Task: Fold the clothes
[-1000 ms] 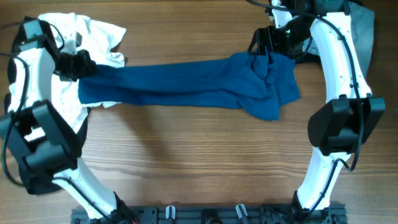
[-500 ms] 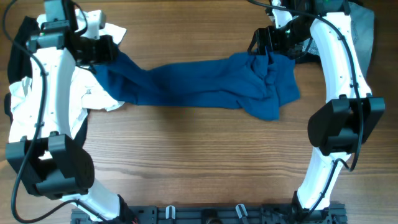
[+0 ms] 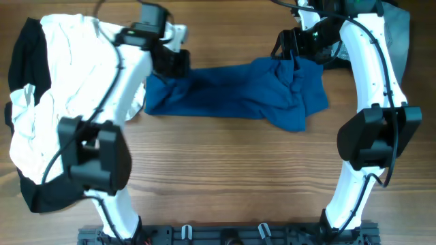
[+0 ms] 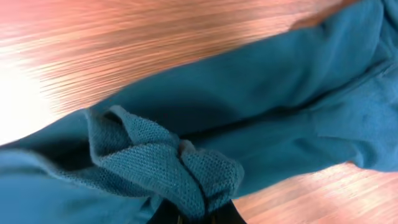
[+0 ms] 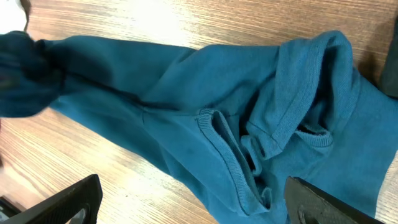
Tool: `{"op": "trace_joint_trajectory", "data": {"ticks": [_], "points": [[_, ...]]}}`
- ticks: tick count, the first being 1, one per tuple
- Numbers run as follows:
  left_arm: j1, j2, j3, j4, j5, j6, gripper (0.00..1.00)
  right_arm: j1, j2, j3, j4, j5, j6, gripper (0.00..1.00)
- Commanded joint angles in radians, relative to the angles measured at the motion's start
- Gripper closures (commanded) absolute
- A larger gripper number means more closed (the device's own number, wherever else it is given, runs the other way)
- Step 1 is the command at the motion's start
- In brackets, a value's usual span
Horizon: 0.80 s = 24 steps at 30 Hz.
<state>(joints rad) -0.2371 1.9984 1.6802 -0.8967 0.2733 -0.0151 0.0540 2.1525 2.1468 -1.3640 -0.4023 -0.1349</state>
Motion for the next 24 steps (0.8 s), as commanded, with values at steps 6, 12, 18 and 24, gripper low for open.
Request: {"op": "trace_joint_trajectory", "data": {"ticks": [6,12,18,24], "points": [[-0.158,0.069,0.006,0.111,-0.005,-0.125,0.92,0.006,0.000,-0.014,0.020,0.002,0.006,0.06],[-0.222,0.068,0.008,0.175,-0.006,-0.124,0.00,0.005,0.000,-0.014,0.021,0.002,0.006,0.06],[-0.141,-0.015,0.047,0.000,-0.156,-0.096,0.00,0.005,0.000,-0.014,0.024,0.002,0.006,0.06],[0.023,-0.024,0.036,-0.088,-0.230,0.008,0.00,0.006,0.000,-0.014,0.028,0.002,0.006,0.05]]}}
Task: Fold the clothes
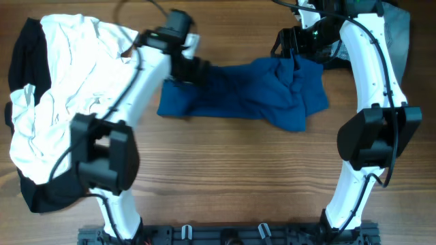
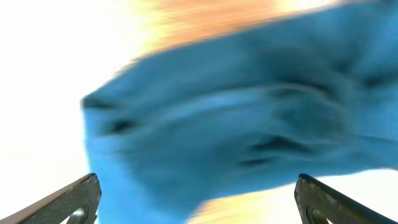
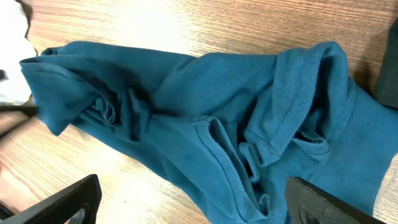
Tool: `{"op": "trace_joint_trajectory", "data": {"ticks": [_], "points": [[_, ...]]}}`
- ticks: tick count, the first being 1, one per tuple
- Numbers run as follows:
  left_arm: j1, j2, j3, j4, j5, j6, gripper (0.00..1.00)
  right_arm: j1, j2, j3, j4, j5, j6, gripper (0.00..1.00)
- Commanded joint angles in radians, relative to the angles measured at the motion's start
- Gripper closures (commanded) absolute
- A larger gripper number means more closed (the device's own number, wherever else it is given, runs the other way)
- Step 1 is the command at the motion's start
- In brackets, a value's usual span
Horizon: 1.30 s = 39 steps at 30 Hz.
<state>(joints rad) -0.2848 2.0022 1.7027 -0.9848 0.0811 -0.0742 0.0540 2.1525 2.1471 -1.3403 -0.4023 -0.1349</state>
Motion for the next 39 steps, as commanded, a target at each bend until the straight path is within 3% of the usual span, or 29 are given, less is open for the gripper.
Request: {"op": "trace_joint_trajectory", "data": {"ticks": [1,10,18,22,27,31,35,36,39], "points": [[0.094,-0.025,0.011,0.003,0.014,0.113,0.00,0.006,0.000,-0.014,0.005,0.002,0.006,0.05],[0.115,-0.003,-0.065,0.011,0.273,0.362,0.01,0.005,0.000,-0.014,0.005,0.002,0.004,0.05],[0.099,0.012,-0.109,0.069,0.240,0.358,0.02,0.005,0.000,-0.014,0.003,0.029,0.004,0.05],[0.095,0.018,-0.129,0.091,0.243,0.355,0.09,0.005,0.000,-0.014,0.003,0.029,0.003,0.05],[0.084,0.050,-0.130,0.134,0.245,0.324,0.27,0.005,0.000,-0.014,0.000,0.029,0.004,0.05],[0.069,0.054,-0.130,0.156,0.244,0.320,0.50,0.005,0.000,-0.014,0.000,0.030,0.003,0.05],[0.056,0.053,-0.130,0.169,0.246,0.260,0.83,0.005,0.000,-0.014,0.000,0.044,0.004,0.05],[0.048,0.053,-0.130,0.169,0.259,0.245,0.96,0.005,0.000,-0.014,0.000,0.044,0.005,0.05],[-0.003,0.053,-0.130,0.174,0.333,0.244,0.96,0.005,0.000,-0.014,0.001,0.043,0.006,0.05]]}}
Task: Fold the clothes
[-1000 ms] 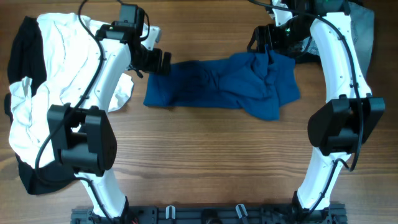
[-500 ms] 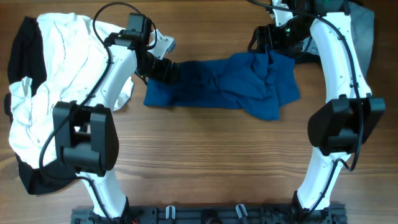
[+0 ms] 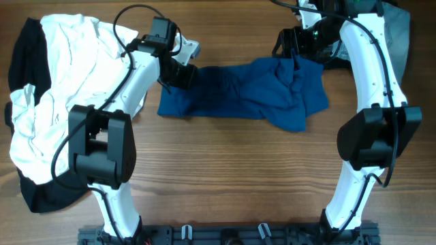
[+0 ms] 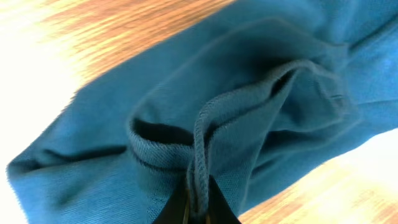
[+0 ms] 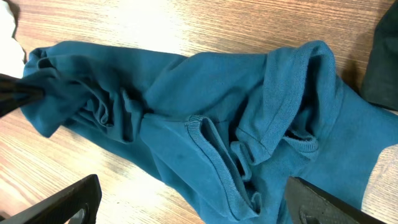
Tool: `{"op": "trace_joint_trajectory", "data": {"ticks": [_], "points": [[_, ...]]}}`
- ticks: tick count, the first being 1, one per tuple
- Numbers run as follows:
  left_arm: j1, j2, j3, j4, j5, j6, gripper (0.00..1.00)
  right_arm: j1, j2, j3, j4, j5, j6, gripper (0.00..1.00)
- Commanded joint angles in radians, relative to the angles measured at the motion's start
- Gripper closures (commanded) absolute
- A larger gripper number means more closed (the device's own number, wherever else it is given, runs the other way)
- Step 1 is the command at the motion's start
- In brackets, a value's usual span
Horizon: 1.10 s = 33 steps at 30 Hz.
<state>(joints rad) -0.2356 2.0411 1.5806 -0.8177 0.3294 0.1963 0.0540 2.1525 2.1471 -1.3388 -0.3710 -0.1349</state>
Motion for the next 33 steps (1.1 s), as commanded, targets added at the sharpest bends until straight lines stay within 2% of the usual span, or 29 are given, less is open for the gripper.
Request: {"op": "trace_joint_trajectory", "data": {"ticks": [1,7,8,10,12,13,17,21,26,33], "points": [[-0.072,0.014,-0.008,0.010,0.085,-0.029,0.96,0.005,0.000,-0.014,0.000,0.012,0.006,0.05],[-0.227,0.019,-0.008,0.026,0.071,-0.056,0.95,0.005,0.000,-0.014,-0.001,0.012,0.006,0.05],[-0.246,0.023,-0.008,0.026,0.060,-0.055,0.88,0.005,0.000,-0.014,-0.001,0.012,0.007,0.05],[-0.279,0.032,-0.008,0.028,0.043,-0.055,0.51,0.005,0.000,-0.014,-0.002,0.012,0.007,0.05],[-0.299,0.042,-0.008,0.037,0.043,-0.056,0.08,0.004,0.000,-0.014,-0.002,0.012,0.014,0.05],[-0.304,0.043,-0.008,0.039,0.043,-0.056,0.00,0.003,0.000,-0.014,-0.001,0.012,0.023,0.05],[-0.306,0.042,-0.007,0.071,0.036,-0.105,0.00,-0.026,0.000,-0.014,-0.011,0.010,0.086,0.05],[-0.256,-0.024,0.037,0.043,0.009,-0.169,0.00,-0.082,0.000,-0.014,-0.090,0.016,0.112,0.05],[-0.143,-0.136,0.048,0.005,-0.066,-0.275,0.00,-0.114,0.000,-0.054,-0.116,0.195,0.187,0.03],[-0.028,-0.133,0.048,-0.062,-0.106,-0.284,0.00,-0.117,0.000,-0.297,0.070,0.211,0.163,0.00]]}}
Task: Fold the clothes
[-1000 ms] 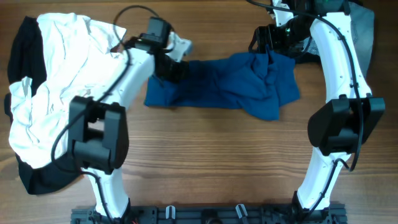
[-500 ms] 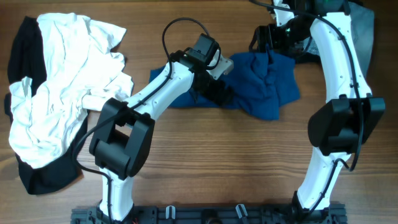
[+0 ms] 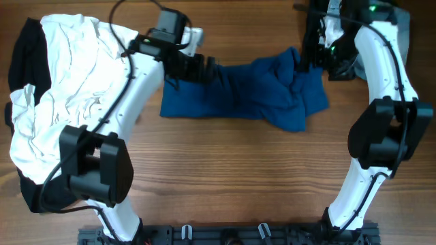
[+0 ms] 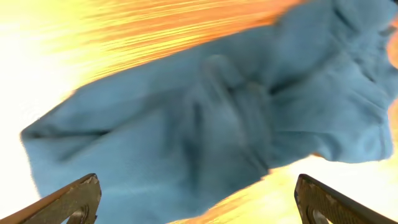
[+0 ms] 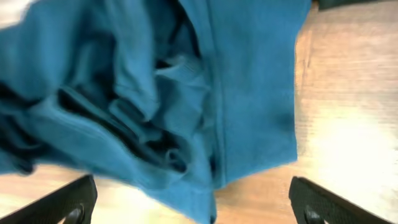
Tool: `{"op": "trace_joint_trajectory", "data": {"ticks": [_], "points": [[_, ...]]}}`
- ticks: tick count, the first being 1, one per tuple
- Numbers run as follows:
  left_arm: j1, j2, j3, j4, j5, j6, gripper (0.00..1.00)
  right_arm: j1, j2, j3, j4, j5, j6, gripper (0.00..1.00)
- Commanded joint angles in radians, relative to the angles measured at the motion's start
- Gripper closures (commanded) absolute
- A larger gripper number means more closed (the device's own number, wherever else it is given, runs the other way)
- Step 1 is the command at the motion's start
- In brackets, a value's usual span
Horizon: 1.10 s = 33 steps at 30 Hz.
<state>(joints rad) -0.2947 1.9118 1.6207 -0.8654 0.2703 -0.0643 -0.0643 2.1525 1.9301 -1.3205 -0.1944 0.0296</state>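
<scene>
A crumpled blue garment (image 3: pixel 245 92) lies across the far middle of the wooden table (image 3: pixel 225 170). My left gripper (image 3: pixel 204 68) hangs open over its upper left part; the left wrist view shows the blue cloth (image 4: pixel 186 118) blurred below the gripper (image 4: pixel 196 196), with nothing between the fingers. My right gripper (image 3: pixel 310 58) is open over the bunched right end; the right wrist view shows its folds (image 5: pixel 161 106) under the gripper (image 5: pixel 193 199), which holds nothing.
A big pile of white and black clothes (image 3: pixel 54 95) covers the table's left side. A dark grey garment (image 3: pixel 402 24) lies at the far right corner, behind the right arm. Bare wood fills the near half.
My left gripper was shut on a fold at the garment's left part; now it is open and a little further right. The right gripper has shifted over the garment's right end.
First my left gripper was shut on the garment's left end, drawn out leftward. Then it was open and the cloth lay shorter. Then it was shut on a fold again, and now it is open. The right gripper stayed open throughout.
</scene>
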Motion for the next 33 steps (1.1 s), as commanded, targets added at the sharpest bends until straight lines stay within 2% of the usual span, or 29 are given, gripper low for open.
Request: {"op": "trace_joint_trajectory", "data": {"ticks": [1,5,17,20,23,24,25,27,32,33], "points": [[0.037,-0.001,0.006,-0.014,-0.076,-0.023,0.00,-0.003,0.000,-0.108,0.084,0.035,-0.001,0.00],[0.045,0.000,-0.015,-0.018,-0.176,-0.023,0.00,-0.019,0.000,-0.201,0.206,0.048,-0.010,0.00],[0.045,0.000,-0.031,-0.041,-0.194,-0.023,0.00,-0.032,0.000,-0.432,0.488,0.048,-0.012,0.00],[0.045,0.000,-0.031,-0.045,-0.194,-0.023,0.00,-0.032,0.000,-0.476,0.507,-0.023,-0.012,0.00],[0.045,0.000,-0.031,-0.045,-0.194,-0.023,0.00,-0.031,0.000,-0.496,0.503,-0.182,-0.011,0.03],[0.045,0.000,-0.031,-0.045,-0.194,-0.023,0.00,-0.031,0.000,-0.498,0.501,-0.249,-0.011,0.11],[0.045,0.000,-0.031,-0.045,-0.194,-0.023,0.00,-0.031,0.000,-0.498,0.500,-0.290,-0.011,0.24],[0.045,0.000,-0.031,-0.045,-0.194,-0.023,0.00,-0.031,0.000,-0.498,0.509,-0.333,-0.011,0.39],[0.045,0.000,-0.031,-0.046,-0.194,-0.023,0.00,-0.035,0.000,-0.498,0.513,-0.338,-0.002,0.84],[0.045,0.000,-0.031,-0.046,-0.194,-0.023,0.00,-0.041,0.000,-0.497,0.513,-0.338,0.000,0.96]]}}
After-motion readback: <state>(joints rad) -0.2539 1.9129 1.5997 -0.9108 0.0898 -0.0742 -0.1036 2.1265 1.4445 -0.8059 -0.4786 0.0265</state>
